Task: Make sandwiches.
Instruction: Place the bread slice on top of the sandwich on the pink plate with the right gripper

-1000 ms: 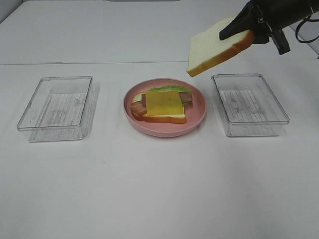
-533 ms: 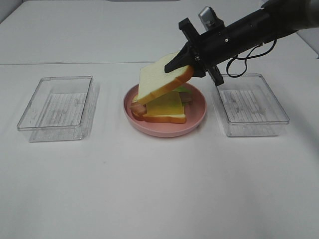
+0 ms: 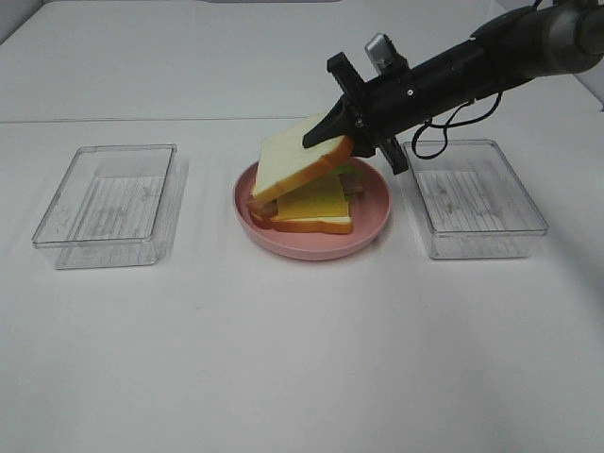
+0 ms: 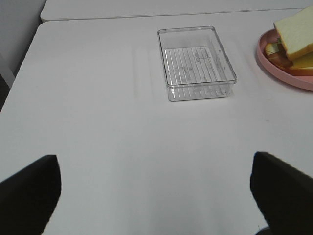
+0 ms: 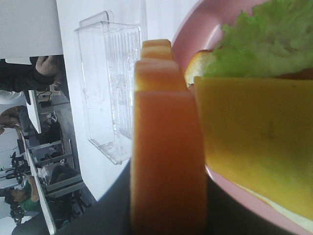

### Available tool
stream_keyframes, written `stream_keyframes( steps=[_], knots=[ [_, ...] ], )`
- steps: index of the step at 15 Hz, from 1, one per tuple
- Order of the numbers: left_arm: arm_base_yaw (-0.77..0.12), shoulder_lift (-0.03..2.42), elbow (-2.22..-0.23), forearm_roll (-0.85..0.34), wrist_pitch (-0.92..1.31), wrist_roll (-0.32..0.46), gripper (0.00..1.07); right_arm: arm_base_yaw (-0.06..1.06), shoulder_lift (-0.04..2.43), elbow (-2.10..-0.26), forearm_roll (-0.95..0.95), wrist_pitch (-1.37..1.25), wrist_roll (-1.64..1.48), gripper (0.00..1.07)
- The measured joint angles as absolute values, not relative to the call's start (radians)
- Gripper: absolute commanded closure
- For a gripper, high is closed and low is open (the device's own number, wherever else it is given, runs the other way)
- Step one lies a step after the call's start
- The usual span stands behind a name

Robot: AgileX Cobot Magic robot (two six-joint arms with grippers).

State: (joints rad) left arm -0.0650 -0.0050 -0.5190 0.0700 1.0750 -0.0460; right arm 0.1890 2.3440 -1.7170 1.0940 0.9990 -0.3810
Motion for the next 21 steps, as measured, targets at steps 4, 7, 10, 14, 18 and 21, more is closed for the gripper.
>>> stream_keyframes(
  steps=[4, 7, 10, 14, 18, 21],
  knots=[
    [-0.065, -0.005, -0.519, 0.070, 1.075, -0.046, 0.09, 0.189, 2.362, -1.717, 1.083, 1.002, -0.376, 1.02],
    [-0.065, -0.005, -0.519, 0.071, 1.075, -0.046, 0.09, 0.189, 2.362, -1.717, 1.027, 1.002, -0.330, 0.53],
    [-0.065, -0.005, -0.519, 0.071, 1.075, -0.046, 0.09, 0.189, 2.362, -1.717, 1.007, 1.007, -0.322, 0.33],
    [-0.065, -0.005, -0.519, 0.071, 1.075, -0.046, 0.09, 0.189, 2.309, -1.717, 0.887, 1.006, -0.296, 0.33],
    [-0.065, -0.005, -0.519, 0.071, 1.075, -0.046, 0.09, 0.189, 2.234, -1.717, 0.683, 1.006, -0.213, 0.32],
    [-0.065, -0.005, -0.519, 0.071, 1.075, -0.046, 0.09, 0.189, 2.146, -1.717, 0.443, 0.996, -0.071, 0.30]
  ],
)
